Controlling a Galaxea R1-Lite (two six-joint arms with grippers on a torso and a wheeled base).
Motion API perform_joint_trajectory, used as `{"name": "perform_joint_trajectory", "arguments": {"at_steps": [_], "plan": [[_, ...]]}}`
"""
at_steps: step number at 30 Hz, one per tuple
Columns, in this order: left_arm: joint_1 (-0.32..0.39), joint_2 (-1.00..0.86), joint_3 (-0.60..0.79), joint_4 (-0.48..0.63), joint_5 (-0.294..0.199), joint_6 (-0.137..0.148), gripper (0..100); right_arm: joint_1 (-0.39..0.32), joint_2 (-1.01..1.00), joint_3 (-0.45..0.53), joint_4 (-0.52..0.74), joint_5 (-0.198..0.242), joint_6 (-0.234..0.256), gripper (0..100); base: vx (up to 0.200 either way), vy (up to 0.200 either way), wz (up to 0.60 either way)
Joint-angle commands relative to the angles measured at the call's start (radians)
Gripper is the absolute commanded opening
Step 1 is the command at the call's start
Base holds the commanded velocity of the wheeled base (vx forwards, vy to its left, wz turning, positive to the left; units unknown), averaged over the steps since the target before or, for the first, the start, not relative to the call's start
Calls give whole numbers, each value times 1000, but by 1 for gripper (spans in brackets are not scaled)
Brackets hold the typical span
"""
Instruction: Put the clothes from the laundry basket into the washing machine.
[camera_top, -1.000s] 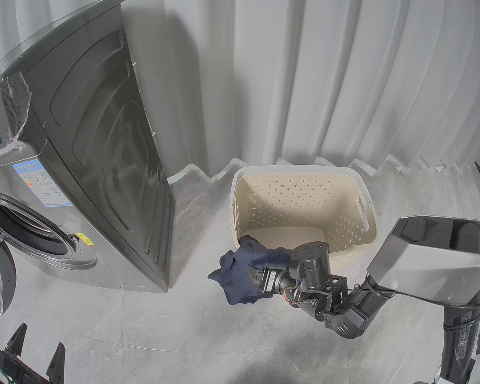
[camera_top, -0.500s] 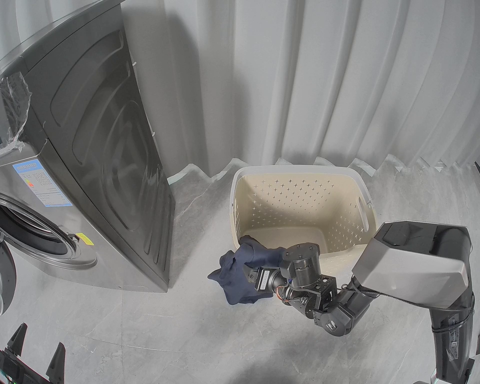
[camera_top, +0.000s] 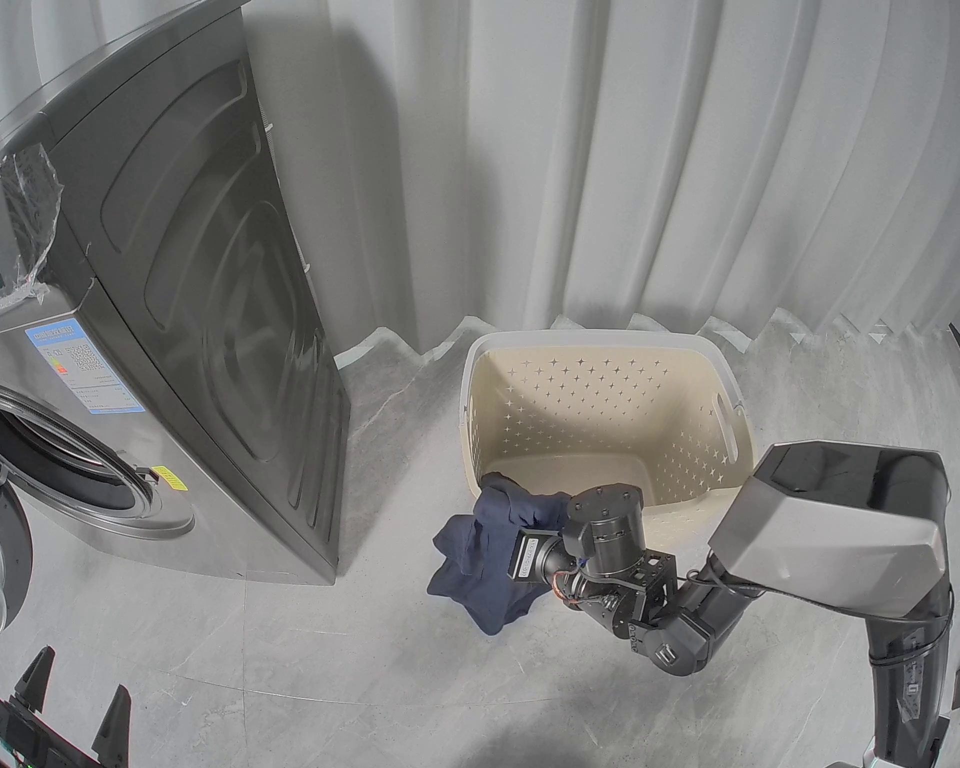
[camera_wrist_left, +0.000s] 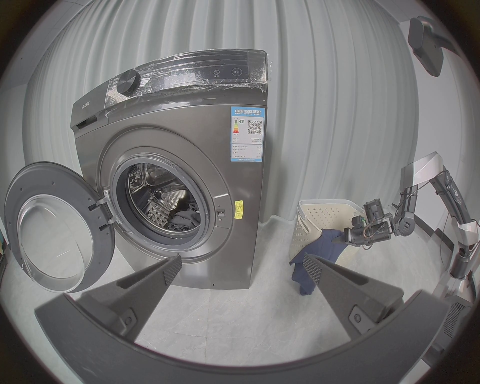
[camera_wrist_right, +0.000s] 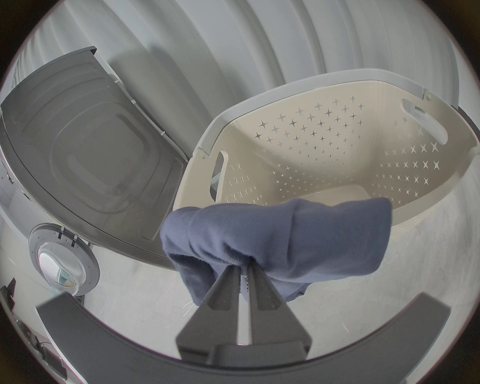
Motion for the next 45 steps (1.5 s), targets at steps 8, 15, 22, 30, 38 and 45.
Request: {"name": "perform_joint_trajectory", "arguments": {"at_steps": [8, 15, 22, 30, 38, 45], "plan": [[2, -15, 16, -1, 0, -2, 100, 76, -325, 200, -20, -2, -29, 0, 0, 0, 0], [2, -15, 16, -1, 0, -5, 100, 145, -586, 381, -99, 116, -28, 0, 0, 0, 0], [0, -15, 16, -1, 0, -4, 100, 130, -739, 542, -229, 164, -67, 0, 0, 0, 0], [0, -13, 16, 1, 1, -8, 100, 144, -758, 564, -231, 170, -123, 0, 0, 0, 0], [0, -15, 15, 1, 1, -8, 100, 130, -739, 554, -234, 170, -121, 0, 0, 0, 0], [0, -15, 16, 1, 1, -8, 100, 130, -747, 554, -235, 169, -124, 0, 0, 0, 0]]}}
